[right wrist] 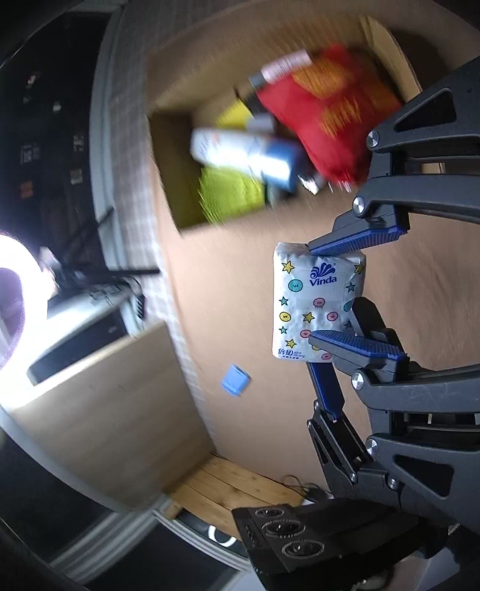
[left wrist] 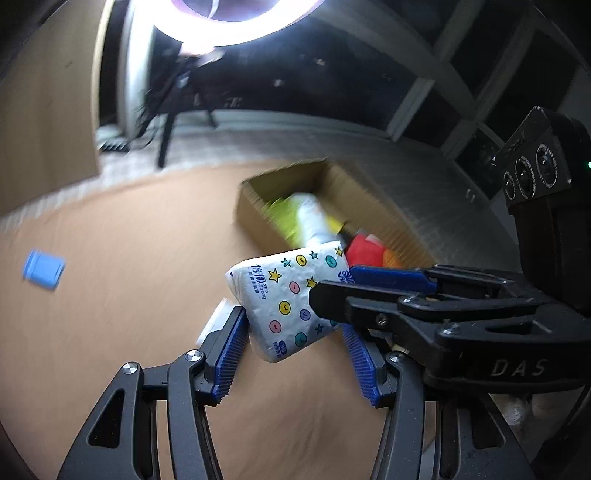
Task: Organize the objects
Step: 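Carry the tissue pack with the right tool and release it into the box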
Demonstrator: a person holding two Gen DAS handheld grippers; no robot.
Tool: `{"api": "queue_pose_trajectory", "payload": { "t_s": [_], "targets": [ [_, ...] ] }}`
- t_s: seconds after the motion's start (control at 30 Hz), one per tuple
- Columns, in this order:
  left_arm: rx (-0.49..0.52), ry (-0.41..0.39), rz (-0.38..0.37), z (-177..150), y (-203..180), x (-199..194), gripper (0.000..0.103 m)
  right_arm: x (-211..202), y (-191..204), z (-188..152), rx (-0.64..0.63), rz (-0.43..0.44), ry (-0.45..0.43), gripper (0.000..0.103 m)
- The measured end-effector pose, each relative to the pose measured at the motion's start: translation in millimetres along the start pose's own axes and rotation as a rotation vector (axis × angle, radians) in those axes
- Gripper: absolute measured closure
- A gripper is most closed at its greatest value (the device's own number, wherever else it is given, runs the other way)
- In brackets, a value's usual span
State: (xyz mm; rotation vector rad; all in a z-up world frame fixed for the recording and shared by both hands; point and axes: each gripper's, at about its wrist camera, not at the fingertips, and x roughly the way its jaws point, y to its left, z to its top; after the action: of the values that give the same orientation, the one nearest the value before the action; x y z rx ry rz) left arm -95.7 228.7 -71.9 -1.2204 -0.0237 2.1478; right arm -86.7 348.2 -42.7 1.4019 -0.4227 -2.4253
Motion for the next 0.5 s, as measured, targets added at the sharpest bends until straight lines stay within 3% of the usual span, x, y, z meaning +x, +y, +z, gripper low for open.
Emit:
{"api": "queue_pose_trajectory", "payload": {
  "t_s": [0.2, 0.5],
  "targets": [
    [0.046, 0.004, -0.03, 33, -35, 39, 0.047, -16, -48, 17, 0.045, -0.042, -0.039, 0.064],
    [0.073, 0.033, -0.051, 56, -66, 86, 0.047, -25, -94, 31, 0.077, -0.08, -0.059, 0.065]
  ]
}}
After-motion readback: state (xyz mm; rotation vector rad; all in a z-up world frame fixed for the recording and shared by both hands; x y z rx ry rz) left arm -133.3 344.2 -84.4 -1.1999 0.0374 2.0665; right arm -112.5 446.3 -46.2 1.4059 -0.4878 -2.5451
